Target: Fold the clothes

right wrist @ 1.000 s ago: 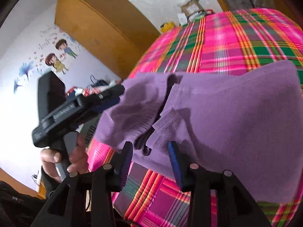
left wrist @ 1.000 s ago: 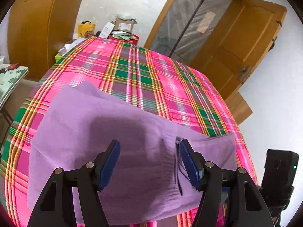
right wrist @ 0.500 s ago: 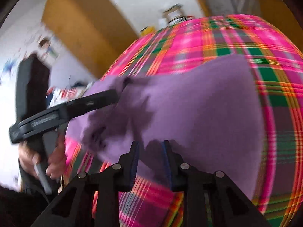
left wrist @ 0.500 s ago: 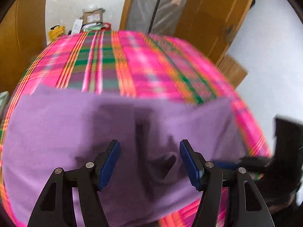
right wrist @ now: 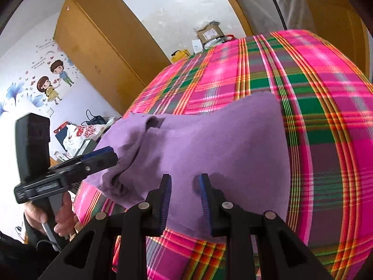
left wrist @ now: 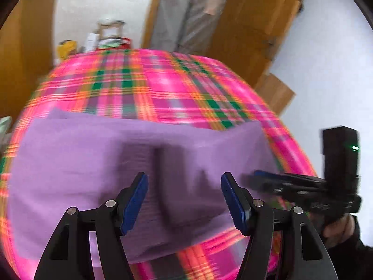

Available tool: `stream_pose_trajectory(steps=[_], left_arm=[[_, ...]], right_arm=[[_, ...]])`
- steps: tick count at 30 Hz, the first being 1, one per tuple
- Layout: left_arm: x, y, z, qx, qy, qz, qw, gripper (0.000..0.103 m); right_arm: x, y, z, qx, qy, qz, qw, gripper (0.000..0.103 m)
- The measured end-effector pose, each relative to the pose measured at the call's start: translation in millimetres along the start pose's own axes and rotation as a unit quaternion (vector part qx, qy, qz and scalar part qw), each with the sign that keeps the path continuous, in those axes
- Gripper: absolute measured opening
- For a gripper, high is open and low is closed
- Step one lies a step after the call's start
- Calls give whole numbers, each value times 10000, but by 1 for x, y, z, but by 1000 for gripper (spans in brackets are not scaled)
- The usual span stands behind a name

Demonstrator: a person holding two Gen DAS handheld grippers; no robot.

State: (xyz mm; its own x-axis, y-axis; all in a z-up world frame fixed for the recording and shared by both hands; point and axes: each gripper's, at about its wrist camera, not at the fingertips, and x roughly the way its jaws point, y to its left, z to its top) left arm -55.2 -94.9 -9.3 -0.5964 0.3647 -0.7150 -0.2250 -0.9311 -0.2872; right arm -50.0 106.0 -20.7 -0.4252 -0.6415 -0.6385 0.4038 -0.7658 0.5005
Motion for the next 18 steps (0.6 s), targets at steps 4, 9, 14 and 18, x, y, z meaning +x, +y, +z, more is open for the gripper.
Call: stream_pose_trajectory(steps=[4,9,14,18], left_arm=[[18,-9,-12,212,305,-223,9991,67],[-11,-18,-4,315,-294,-703,9966,67],[15,-27,3,262,11,-911,9955,67],[36,-27,-20,303,415,-786,9956,66]], right_arm=[[2,-7,-10,117,171,-96,9997,25],[-17,-19,-8,254,-111,-192,9994,24],[-28,-35,13,484,-474,-372,9970,24],[-23,-43,31,460,-476,-475,9967,24]])
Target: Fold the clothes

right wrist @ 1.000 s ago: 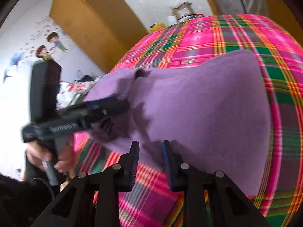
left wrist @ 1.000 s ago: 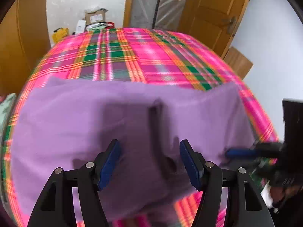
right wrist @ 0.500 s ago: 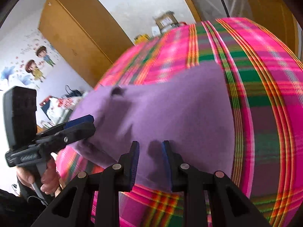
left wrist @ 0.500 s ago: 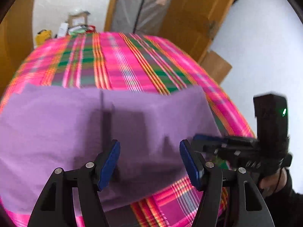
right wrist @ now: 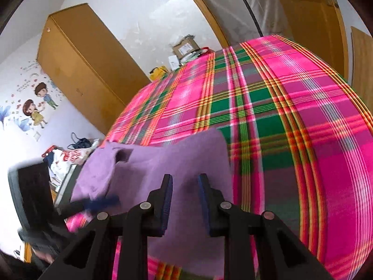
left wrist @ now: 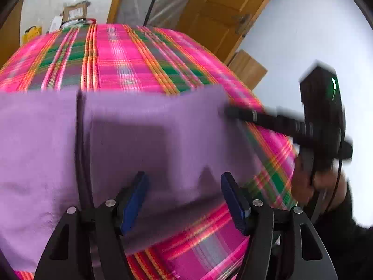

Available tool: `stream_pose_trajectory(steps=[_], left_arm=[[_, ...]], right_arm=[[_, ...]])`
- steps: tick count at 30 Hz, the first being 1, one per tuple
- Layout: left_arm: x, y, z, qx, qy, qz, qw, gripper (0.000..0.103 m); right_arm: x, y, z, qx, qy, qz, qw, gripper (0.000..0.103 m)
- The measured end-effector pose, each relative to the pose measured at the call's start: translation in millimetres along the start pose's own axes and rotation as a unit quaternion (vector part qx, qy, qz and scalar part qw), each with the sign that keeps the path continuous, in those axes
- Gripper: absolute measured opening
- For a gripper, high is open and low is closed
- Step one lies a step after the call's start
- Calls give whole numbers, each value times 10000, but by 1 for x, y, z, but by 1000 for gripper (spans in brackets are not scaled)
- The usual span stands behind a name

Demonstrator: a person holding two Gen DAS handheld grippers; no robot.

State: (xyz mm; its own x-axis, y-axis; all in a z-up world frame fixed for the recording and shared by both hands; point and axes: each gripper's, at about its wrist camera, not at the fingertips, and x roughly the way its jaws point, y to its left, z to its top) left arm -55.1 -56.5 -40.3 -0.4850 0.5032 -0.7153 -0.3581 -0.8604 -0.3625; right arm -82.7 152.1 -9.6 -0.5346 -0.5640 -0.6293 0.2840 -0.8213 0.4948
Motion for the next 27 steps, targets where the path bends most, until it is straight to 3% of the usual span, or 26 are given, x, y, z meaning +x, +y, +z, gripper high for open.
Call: stream_pose_trajectory(steps=[4,6,7,12,14,18,22,25,27], left_arm=[[-6,-2,-6,-3,-85,-42,10000,66],[-10,1,-7,-49,-113,-87,9999,66],[-11,2,-7,-69,-123,-104,9998,67],[-21,0,-3,-147,-283,-233,9992,67],[-24,0,3,-145,-375,-248,9989,67],[-20,6,9,-203,-351,-136,9991,67],[-14,14,9,-299,-274,-49,9992,67],[-9,17,8,-320,-230,-9,9992,67],[-6,17,8,-276,-227,26,9994,67]], right_arm=[[20,-10,15,69,115,-130,9998,21],[25,-23,19,349,169,-176,9991,3],[26,-29,20,511,179,-147,9984,2],[-2,-50,25,812,-243,-436,9955,8],[-6,-59,28,961,-253,-309,9946,9],[7,-62,36,993,49,117,9950,24],[28,-62,45,929,285,347,9947,31],[40,-62,47,832,493,322,9948,31],[43,-60,46,749,497,287,9955,14]])
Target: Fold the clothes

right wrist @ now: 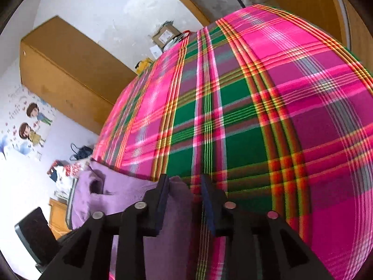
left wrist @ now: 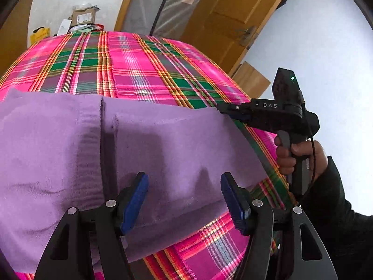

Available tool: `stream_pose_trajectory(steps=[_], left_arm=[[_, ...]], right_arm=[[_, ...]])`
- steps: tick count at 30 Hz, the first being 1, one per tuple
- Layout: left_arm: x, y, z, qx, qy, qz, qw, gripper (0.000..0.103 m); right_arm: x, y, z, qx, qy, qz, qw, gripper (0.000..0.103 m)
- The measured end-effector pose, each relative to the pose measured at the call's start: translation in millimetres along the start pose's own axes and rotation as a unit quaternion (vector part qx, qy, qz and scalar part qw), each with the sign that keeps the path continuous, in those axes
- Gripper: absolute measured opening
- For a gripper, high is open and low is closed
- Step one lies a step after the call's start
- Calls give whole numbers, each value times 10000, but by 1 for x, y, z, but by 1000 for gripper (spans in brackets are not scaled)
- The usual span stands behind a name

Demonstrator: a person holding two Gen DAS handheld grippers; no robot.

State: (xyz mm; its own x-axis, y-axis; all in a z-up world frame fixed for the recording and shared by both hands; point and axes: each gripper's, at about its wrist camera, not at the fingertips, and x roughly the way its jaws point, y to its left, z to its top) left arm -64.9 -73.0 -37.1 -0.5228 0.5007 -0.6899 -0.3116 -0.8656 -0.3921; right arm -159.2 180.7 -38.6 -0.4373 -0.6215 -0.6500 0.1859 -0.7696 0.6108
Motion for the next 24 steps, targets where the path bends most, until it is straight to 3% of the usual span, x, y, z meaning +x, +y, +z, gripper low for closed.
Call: stream_pose_trajectory(steps=[4,5,6,9,16,20,24], left_arm=[[4,-1,0,111,12,63,9999,67],[5,-1,0,139,13,74,9999,67],[5,-1,-1,150,11,74,9999,67],[-5,-2,-3,152,-30,62,9999,67],[-8,-1,21,226,-348,147,9990,67],[15,22,33,-40,-127,284,9995,66],[-2,17,31,19,-299,243,9993,67]], right_arm=[[-1,0,-2,-13,-176,-355,9992,11],[-1,-4,-2,85,-223,-456,9987,0],[-1,-8,-2,186,-262,-521,9981,0],[-8,-11,-5,335,-327,-513,9976,3],[-40,26,-31,-363,-667,-151,9970,6],[-41,33,-39,-439,-563,-11,9974,7],[-36,33,-50,-353,-419,3,9985,7]])
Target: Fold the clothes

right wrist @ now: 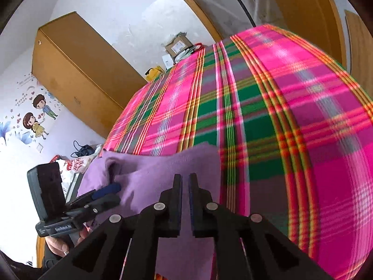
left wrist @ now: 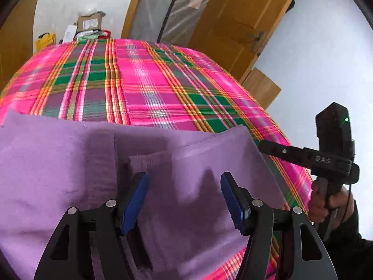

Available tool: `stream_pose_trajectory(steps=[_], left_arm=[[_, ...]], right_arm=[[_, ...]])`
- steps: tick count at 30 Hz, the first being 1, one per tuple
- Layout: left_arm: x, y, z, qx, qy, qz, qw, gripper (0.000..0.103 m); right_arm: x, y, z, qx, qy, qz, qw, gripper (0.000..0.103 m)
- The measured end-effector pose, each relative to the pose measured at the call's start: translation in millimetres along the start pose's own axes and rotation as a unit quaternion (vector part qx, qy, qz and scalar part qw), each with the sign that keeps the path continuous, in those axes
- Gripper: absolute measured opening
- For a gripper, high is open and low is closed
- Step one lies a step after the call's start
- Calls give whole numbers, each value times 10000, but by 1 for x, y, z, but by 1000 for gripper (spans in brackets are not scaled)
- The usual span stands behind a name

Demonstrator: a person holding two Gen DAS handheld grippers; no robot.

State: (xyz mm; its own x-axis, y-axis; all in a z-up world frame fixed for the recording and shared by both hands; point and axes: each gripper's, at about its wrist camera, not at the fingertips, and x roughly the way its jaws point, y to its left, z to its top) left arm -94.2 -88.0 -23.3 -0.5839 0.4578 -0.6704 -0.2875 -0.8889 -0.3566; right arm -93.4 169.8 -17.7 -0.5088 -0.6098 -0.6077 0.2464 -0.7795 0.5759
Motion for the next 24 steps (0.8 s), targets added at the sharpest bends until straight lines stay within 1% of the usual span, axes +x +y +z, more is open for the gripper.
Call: stream_pose_trajectory(steps=[3,4,6,7,10,11,13,14,17,20,22,23,24], left_arm=[[-29,5,-4,48,-385,29,9992,67],[-37,13,-5,-26,-492,133,9987,67],[-48,34,-3,-266,-597,389,9971,67],[-50,44,-3,-400,-620,541,9958,67],[-57,87,-4,-911,-639,1103,9876,67],[-59,99,-7,-1038,-634,1231,9849,67],[-61,118,-13,-1225,-597,1375,9811,67],[-63,127,-17,-1305,-589,1416,9795,67],[-72,141,-32,-1424,-653,1324,9787,67],[-85,135,-36,-1388,-826,1297,9783,67],[-84,139,-38,-1429,-813,1326,9774,67],[-84,141,-39,-1450,-807,1341,9770,67],[-83,143,-40,-1470,-797,1357,9765,66]], right_arm=[[-8,8,-5,-58,-30,138,9999,7],[-9,13,-5,-95,-36,182,9998,7],[-9,23,-5,-227,-36,287,9993,13],[-8,26,-5,-278,-23,330,9991,14],[-2,35,-5,-382,27,416,9984,14],[1,37,-6,-390,50,425,9983,14],[4,37,-8,-380,94,439,9983,14],[5,37,-9,-378,115,439,9983,14],[6,33,-10,-366,156,351,9986,14],[7,28,-13,-277,134,232,9993,14],[4,25,-14,-243,86,153,9996,15],[3,24,-15,-230,67,115,9996,17],[3,23,-15,-220,59,83,9997,22]])
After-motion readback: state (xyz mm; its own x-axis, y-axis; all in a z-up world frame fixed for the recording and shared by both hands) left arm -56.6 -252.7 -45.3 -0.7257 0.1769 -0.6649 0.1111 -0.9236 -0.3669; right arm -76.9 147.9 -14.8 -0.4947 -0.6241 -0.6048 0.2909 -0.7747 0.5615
